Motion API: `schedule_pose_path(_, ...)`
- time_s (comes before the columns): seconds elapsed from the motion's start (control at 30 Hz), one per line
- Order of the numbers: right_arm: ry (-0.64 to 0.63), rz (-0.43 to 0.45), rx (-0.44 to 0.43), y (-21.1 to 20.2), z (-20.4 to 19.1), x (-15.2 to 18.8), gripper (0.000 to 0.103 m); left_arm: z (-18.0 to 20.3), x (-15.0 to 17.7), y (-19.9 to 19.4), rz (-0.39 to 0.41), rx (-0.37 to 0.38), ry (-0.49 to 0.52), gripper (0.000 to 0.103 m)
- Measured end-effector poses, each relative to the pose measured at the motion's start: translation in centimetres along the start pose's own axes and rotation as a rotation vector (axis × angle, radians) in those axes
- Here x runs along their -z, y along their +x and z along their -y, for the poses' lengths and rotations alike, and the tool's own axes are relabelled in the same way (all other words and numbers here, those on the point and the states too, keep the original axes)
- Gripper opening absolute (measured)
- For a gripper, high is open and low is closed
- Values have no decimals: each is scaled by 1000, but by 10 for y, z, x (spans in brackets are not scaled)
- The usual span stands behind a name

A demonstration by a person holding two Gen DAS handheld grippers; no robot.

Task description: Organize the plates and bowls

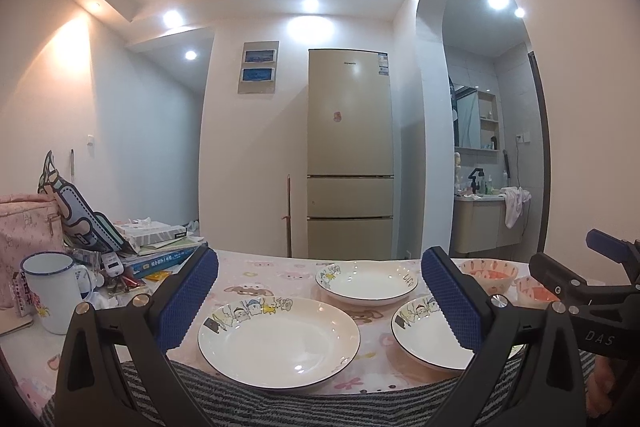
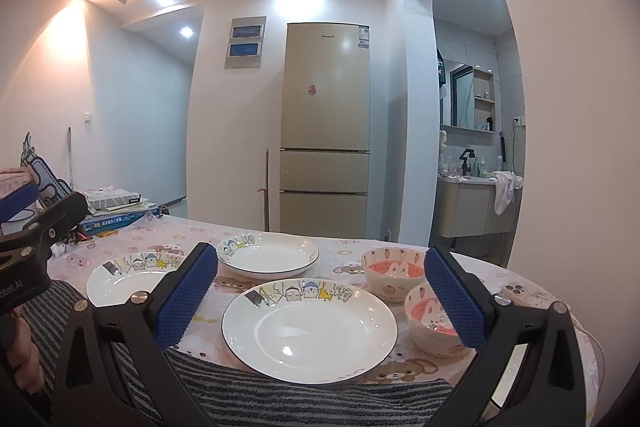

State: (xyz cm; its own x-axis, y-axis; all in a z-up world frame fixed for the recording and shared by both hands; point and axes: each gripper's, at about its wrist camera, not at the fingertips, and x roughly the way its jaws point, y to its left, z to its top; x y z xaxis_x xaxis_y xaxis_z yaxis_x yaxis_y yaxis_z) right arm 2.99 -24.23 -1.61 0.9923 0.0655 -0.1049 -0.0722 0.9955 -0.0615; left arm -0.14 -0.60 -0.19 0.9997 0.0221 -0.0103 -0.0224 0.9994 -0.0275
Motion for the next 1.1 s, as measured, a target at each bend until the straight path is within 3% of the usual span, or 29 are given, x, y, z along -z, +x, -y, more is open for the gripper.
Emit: schedule_pose_path(1.1, -2, -9, 0, 2, -1, 1, 103, -2, 1, 2, 1, 0, 3, 103)
